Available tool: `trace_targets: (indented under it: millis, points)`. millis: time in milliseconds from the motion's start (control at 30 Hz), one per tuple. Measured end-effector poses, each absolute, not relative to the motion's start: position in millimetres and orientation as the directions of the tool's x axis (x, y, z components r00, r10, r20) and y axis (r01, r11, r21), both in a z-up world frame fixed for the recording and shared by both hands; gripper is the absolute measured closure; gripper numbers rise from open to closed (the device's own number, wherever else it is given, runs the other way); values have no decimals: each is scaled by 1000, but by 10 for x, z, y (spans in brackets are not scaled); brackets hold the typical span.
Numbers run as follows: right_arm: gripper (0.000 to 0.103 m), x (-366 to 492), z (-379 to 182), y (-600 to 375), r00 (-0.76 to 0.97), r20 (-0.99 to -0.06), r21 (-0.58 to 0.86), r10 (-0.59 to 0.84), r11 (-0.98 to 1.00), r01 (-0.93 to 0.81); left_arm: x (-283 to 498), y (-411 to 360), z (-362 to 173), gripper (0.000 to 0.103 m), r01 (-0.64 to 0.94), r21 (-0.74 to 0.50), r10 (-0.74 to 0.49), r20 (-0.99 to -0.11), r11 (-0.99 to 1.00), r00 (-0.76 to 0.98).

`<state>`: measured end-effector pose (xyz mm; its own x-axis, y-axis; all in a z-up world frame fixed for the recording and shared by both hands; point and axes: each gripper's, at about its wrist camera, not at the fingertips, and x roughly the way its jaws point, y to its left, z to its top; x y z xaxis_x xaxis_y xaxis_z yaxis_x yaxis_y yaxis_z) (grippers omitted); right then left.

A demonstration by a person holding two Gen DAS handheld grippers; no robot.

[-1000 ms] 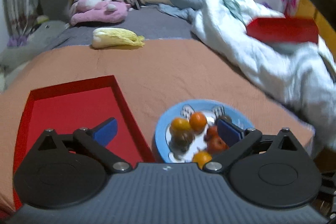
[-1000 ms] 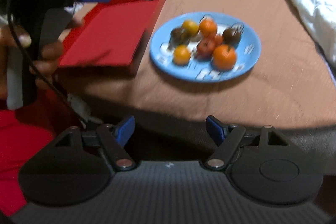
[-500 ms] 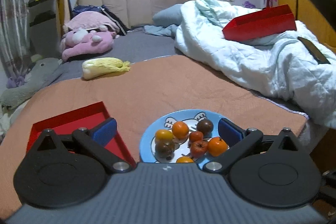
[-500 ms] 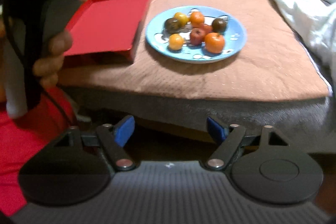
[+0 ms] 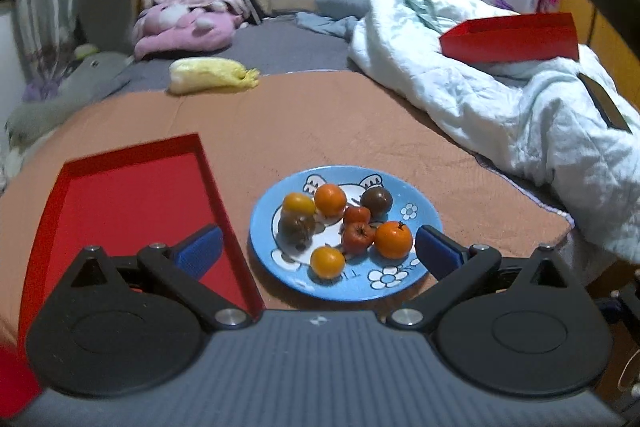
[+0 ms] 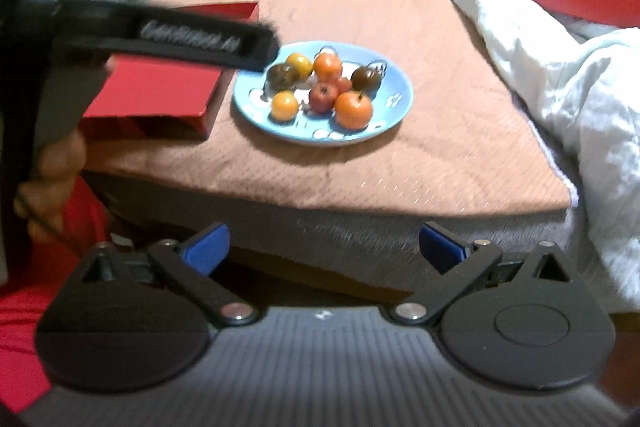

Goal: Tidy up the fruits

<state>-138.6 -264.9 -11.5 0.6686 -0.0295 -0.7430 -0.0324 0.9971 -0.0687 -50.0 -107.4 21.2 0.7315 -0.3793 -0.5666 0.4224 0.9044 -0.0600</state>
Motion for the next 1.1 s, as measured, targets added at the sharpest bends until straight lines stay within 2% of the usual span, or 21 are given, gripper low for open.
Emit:
trace_targets:
  millis: [433,1100]
  points:
    - [0,-1225,-85,-2817,695,-719,-43,29,995,-86,-840,-1311,123,0,461,-18,-382,-590,887,711]
    - [0,-1240,-54,-2705,697,-714,-25,58,994,-108,-871,-1194,145,0,407,-19,-339,-589,913,733]
